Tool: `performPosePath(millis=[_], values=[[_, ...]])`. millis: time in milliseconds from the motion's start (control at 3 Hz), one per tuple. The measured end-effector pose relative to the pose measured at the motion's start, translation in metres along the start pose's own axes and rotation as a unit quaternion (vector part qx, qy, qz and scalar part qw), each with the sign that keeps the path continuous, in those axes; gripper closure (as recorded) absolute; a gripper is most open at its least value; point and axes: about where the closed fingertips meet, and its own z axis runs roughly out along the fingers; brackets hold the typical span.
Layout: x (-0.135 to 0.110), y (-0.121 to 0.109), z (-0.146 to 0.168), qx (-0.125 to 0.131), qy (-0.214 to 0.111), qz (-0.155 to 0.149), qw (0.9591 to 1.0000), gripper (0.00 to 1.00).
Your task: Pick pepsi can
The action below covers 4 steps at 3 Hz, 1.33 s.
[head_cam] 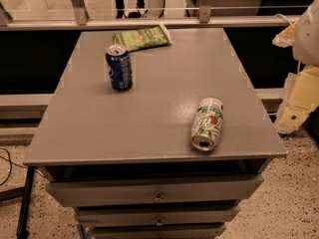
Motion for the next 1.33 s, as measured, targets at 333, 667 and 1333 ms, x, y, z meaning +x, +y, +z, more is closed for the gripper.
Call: performPosePath(millis=[333,667,1333], values=[[0.0,0.0,0.0,0.0,0.0,0.0,1.0,0.0],[-0.014,-0.008,0.012,-0.006,-0.028,-0.004,0.9996,0.0],[-0.137,-0.044,0.074,-0.052,-0.182,-0.023,0.9816,0.0]])
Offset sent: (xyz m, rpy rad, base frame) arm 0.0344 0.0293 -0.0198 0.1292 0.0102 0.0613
